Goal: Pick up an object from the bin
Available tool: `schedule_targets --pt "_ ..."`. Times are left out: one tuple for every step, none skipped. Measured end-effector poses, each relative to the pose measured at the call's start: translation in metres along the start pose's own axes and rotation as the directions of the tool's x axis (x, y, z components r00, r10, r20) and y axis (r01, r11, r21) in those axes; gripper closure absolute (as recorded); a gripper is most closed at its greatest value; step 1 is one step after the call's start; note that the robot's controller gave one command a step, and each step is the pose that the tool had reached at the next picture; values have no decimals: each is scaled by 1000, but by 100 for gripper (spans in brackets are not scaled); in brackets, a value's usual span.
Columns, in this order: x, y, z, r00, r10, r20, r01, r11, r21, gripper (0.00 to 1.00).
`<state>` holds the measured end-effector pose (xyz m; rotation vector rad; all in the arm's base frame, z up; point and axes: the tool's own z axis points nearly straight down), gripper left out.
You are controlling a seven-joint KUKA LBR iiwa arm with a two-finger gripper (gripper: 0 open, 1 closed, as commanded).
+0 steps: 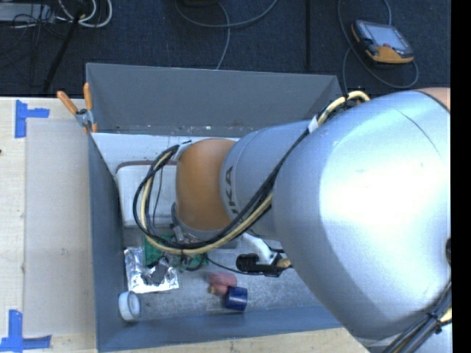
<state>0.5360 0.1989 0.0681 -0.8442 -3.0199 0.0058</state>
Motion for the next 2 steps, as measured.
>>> schedule_targets --pt "-2 3 -4 1000 -3 8 3 1000 -9 100" --pt "13 6 -181 1000 15 9 -15 1000 -11 100"
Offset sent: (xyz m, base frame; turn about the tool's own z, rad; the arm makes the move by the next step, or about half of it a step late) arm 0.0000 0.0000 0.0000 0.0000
